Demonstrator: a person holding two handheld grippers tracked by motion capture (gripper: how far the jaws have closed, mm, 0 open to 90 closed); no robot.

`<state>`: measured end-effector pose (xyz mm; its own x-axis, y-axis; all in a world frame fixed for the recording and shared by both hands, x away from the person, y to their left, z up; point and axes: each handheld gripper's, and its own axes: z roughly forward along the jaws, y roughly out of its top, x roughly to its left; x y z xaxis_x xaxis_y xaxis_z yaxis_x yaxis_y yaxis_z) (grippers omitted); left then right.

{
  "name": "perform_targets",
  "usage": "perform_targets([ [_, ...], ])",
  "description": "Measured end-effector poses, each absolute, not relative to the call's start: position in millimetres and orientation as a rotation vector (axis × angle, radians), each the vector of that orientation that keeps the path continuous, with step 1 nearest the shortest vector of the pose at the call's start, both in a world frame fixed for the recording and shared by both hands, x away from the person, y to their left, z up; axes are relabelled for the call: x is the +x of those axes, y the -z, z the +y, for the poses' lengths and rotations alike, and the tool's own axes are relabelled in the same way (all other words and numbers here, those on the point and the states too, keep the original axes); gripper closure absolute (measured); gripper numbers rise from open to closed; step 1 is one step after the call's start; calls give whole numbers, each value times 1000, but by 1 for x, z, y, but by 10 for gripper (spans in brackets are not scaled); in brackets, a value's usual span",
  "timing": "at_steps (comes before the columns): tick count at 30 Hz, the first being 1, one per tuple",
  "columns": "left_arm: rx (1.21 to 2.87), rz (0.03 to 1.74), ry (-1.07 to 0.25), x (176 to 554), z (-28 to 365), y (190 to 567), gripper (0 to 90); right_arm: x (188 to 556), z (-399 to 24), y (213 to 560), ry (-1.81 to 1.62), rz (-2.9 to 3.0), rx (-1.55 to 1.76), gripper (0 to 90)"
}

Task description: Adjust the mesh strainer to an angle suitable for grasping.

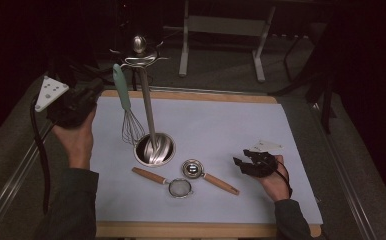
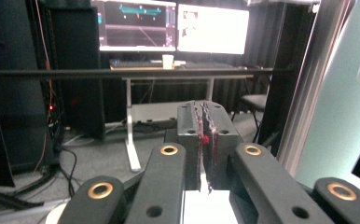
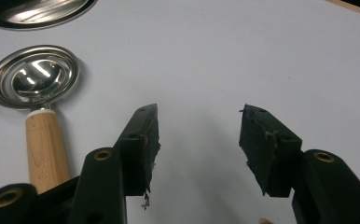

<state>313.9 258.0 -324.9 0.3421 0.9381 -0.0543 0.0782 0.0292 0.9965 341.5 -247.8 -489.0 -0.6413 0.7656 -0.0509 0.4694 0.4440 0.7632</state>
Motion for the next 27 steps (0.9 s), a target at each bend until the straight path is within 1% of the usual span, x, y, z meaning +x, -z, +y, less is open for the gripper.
perform_targets([
  [4, 1391, 1027, -878, 312, 260, 332, 849, 341, -247, 489, -1038, 2312, 1043, 464],
  [5, 1405, 1047, -866, 308, 265, 344, 840, 341, -247, 490, -1036, 2316, 1044, 464],
  [6, 1405, 1047, -866, 308, 265, 344, 835, 341, -247, 490, -1036, 2316, 1044, 464],
  [14, 1481, 1124, -841, 298, 272, 389, 797, 341, -246, 490, -1032, 2325, 1038, 464],
  [15, 1481, 1124, -841, 298, 272, 389, 794, 341, -246, 490, -1032, 2325, 1038, 464],
  [16, 1494, 1142, -830, 295, 274, 401, 794, 341, -245, 490, -1030, 2326, 1033, 465],
  [27, 1520, 1244, -733, 284, 283, 460, 777, 341, -244, 491, -1025, 2338, 1025, 464],
])
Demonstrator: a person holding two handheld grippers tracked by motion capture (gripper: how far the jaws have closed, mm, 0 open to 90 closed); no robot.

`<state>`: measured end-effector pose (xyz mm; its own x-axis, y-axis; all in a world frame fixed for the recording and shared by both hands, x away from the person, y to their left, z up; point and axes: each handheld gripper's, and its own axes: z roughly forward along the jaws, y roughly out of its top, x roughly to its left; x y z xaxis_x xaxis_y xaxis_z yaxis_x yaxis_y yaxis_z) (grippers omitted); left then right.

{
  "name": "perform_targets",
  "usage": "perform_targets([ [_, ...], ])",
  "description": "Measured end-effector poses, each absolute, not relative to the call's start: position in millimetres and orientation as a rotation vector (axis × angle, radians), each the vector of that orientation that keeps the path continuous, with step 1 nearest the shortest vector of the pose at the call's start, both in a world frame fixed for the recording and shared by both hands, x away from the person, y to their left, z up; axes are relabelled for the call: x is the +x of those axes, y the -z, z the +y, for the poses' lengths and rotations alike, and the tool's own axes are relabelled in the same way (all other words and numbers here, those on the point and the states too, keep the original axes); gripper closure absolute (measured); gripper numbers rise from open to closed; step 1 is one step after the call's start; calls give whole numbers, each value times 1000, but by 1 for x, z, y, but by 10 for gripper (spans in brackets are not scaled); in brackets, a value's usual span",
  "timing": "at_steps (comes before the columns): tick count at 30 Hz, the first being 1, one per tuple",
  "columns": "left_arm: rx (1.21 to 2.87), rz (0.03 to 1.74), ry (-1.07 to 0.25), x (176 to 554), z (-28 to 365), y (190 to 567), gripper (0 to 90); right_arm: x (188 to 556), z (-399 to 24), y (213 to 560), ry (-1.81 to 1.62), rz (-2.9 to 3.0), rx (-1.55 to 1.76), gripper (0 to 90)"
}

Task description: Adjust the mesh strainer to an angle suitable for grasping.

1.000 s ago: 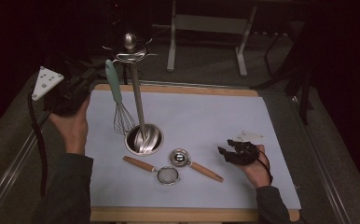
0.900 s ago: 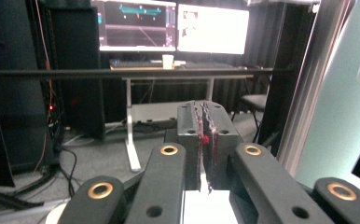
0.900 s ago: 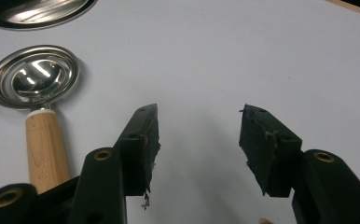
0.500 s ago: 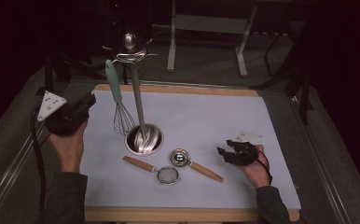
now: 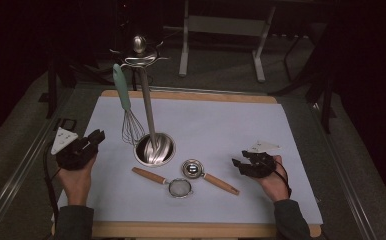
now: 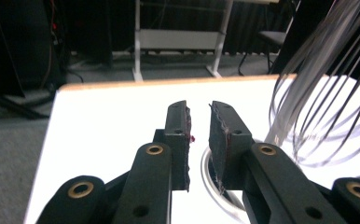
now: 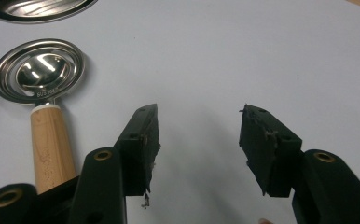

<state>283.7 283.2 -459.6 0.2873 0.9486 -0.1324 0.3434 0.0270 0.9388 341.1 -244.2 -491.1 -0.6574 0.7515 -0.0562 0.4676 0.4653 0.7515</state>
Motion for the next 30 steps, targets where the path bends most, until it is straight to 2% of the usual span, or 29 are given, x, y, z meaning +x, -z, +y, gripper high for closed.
perform_targets([
  [15, 1657, 1326, -620, 276, 272, 520, 747, 341, -242, 493, -1012, 2359, 1022, 464],
  [30, 1748, 1351, -571, 280, 263, 540, 737, 341, -241, 493, -1008, 2368, 1015, 464],
])
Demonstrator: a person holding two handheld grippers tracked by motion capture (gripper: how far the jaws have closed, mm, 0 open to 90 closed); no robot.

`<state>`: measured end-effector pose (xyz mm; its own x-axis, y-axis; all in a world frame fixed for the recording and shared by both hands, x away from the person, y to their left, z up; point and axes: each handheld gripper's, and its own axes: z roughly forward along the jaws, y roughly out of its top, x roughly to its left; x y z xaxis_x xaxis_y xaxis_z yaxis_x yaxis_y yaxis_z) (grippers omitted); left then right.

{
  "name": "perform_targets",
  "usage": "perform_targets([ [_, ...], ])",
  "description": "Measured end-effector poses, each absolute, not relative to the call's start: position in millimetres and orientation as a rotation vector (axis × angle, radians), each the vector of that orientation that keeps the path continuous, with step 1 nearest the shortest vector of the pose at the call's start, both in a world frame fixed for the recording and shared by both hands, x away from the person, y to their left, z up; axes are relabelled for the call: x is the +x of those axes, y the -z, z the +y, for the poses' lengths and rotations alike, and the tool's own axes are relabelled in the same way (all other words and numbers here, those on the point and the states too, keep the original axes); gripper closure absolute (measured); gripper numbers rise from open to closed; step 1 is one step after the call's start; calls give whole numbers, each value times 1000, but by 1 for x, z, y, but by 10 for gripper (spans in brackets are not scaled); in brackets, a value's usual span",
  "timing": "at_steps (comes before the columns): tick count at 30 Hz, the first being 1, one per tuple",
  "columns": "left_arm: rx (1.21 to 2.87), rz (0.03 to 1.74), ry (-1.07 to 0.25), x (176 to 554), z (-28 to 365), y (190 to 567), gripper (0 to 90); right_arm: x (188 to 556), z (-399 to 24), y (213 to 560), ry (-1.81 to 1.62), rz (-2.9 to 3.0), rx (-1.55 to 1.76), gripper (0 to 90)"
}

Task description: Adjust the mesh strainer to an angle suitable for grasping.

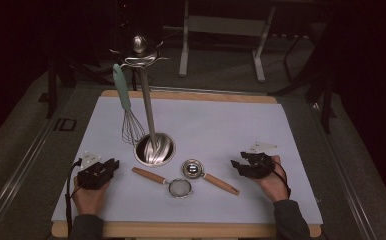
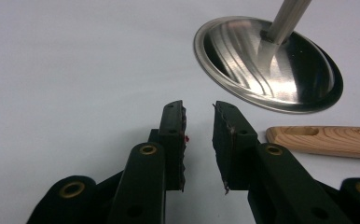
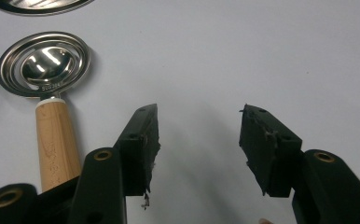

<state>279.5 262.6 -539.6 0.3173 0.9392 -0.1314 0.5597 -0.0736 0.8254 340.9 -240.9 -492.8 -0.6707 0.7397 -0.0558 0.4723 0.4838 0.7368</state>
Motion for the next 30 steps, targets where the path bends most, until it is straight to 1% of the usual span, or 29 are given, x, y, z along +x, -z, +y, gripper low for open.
perform_targets([
  [5, 1743, 1365, -552, 281, 264, 541, 719, 340, -236, 493, -1000, 2381, 998, 465],
  [17, 1762, 1372, -553, 282, 262, 541, 700, 335, -228, 489, -996, 2399, 964, 479],
  [27, 1779, 1368, -561, 282, 260, 542, 689, 329, -206, 477, -1010, 2459, 851, 538],
  [28, 1797, 1360, -572, 282, 259, 541, 689, 327, -196, 475, -1005, 2478, 804, 554],
  [30, 1805, 1357, -574, 282, 258, 542, 689, 326, -189, 474, -1003, 2492, 780, 569],
])
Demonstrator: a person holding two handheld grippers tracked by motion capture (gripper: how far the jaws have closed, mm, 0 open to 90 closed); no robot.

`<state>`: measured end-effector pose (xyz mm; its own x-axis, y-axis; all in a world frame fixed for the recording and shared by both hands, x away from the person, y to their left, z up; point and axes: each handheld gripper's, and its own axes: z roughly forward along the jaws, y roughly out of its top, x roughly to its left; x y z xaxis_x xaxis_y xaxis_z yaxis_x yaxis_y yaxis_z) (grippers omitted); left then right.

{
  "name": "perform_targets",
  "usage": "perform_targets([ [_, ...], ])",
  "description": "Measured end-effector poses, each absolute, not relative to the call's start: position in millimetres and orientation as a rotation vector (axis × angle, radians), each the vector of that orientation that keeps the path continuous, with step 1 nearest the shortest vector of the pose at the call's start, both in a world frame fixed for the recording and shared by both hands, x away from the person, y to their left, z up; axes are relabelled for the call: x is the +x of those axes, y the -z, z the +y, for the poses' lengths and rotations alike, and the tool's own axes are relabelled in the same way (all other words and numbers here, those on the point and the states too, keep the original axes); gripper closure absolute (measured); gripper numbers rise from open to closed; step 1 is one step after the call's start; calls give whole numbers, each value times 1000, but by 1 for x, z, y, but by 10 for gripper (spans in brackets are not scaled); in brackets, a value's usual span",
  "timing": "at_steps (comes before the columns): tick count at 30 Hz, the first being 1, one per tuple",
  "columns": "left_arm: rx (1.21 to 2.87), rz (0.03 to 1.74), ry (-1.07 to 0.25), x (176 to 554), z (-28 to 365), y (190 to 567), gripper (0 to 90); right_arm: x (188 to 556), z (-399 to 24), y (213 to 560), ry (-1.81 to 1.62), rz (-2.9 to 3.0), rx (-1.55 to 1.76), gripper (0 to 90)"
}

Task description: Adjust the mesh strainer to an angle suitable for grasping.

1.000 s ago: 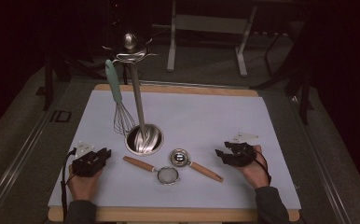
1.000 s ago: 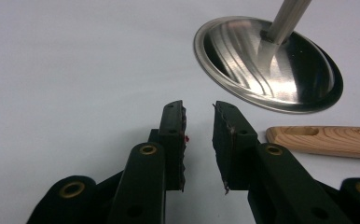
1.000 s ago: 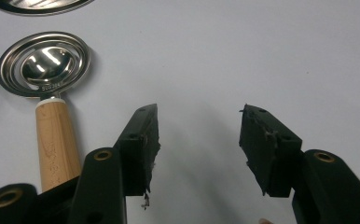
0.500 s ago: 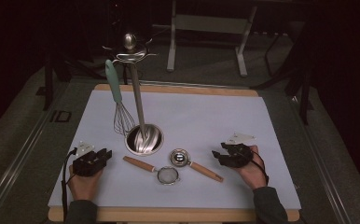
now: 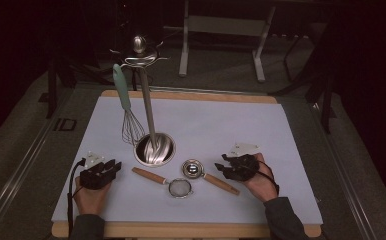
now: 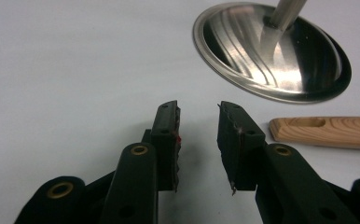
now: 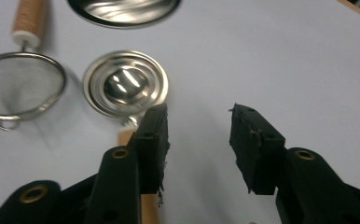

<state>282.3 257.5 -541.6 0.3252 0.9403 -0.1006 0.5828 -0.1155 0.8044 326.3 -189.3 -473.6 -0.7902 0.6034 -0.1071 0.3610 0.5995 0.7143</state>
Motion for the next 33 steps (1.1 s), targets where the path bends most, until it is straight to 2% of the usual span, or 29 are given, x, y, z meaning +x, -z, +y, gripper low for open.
perform_targets([
  [9, 1798, 1358, -572, 282, 258, 542, 686, 326, -157, 464, -1013, 2538, 685, 681],
  [10, 1796, 1358, -572, 282, 258, 542, 683, 327, -148, 463, -1020, 2560, 665, 725],
  [11, 1796, 1358, -572, 282, 258, 542, 681, 327, -148, 463, -1020, 2560, 665, 725],
  [12, 1794, 1356, -570, 282, 259, 542, 680, 328, -137, 462, -1028, 2591, 642, 785],
  [16, 1793, 1357, -565, 282, 259, 542, 675, 325, -118, 460, -1035, 2632, 595, 868],
  [19, 1792, 1357, -564, 282, 259, 542, 675, 324, -107, 459, -1041, 2654, 573, 866],
  [24, 1791, 1356, -565, 282, 259, 542, 674, 320, -75, 460, -1046, 2740, 524, 714],
  [27, 1791, 1356, -563, 282, 259, 542, 672, 320, -61, 464, -1036, 2779, 519, 680],
  [31, 1793, 1354, -563, 282, 259, 542, 671, 323, -45, 471, -1022, 2832, 539, 673],
  [33, 1792, 1354, -563, 282, 259, 542, 671, 324, -39, 475, -1022, 2854, 541, 705],
])
